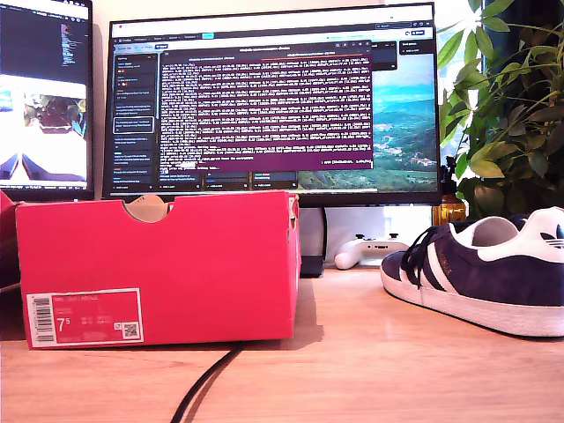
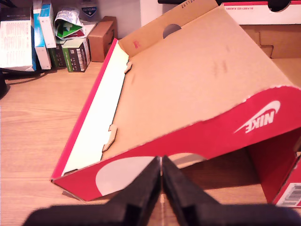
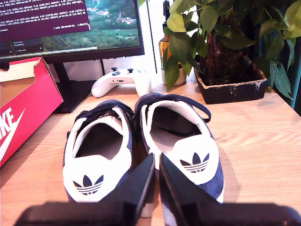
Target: Pack the blue shoes by picking the first shoe and placing it inside the red shoebox, left side, then picking and rotating the second shoe and placing it in the shoebox
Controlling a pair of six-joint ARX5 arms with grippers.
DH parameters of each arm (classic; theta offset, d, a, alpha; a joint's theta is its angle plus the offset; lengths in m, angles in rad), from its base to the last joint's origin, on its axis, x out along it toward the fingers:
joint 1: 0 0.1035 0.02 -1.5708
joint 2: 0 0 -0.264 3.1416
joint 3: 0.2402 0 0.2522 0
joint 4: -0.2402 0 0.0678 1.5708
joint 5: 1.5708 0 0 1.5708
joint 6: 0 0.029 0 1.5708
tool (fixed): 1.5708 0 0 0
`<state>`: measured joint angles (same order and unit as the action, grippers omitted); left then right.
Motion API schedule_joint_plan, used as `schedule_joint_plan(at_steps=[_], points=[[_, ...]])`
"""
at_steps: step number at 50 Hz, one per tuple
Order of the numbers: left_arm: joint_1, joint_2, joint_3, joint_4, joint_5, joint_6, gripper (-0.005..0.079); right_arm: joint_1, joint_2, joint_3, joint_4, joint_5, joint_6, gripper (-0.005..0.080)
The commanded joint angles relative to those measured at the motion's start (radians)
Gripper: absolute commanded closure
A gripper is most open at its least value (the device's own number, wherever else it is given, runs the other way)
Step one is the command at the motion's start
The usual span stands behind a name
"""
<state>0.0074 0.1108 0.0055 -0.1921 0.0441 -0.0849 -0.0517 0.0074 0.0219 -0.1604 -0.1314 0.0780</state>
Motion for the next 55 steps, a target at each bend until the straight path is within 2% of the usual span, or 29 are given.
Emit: schedule_joint_plan(at_steps=[1,13,19,33,38,39,40,48,55], points=[[0.002,-0.001,-0.03,-0.016,0.005,0.006,0.0764,0.0,-0.006,-0.017,0.008,0.001,0.003,0.0757],[0.002,-0.001,-0.03,-0.011,0.005,0.006,0.0764,-0.001,-0.006,-0.017,0.008,0.001,0.003,0.0757],[0.001,-0.001,-0.03,-0.013,0.04,-0.074,0.0764,-0.001,-0.006,-0.017,0.007,0.0,0.004,0.0757],[-0.007,-0.001,-0.03,-0.012,0.246,-0.168,0.0764,-0.001,-0.006,-0.017,0.015,0.0,0.014,0.0757],[-0.022,0.0,-0.03,-0.013,0.309,-0.198,0.0764,-0.001,-0.006,-0.016,0.018,-0.001,0.082,0.0757],[-0.026,0.0,-0.03,-0.012,0.318,-0.208,0.0764,-0.001,-0.006,-0.016,0.021,-0.002,0.187,0.0758],[-0.03,0.0,-0.03,-0.012,0.323,-0.208,0.0764,-0.001,-0.006,-0.016,0.026,-0.005,0.187,0.0757],[-0.069,0.0,-0.03,-0.011,0.33,-0.253,0.0764,-0.001,-0.006,-0.015,0.058,-0.021,0.52,0.0757],[-0.103,0.001,-0.031,-0.009,0.324,-0.267,0.0764,-0.001,-0.006,-0.015,0.044,-0.035,0.599,0.0758]])
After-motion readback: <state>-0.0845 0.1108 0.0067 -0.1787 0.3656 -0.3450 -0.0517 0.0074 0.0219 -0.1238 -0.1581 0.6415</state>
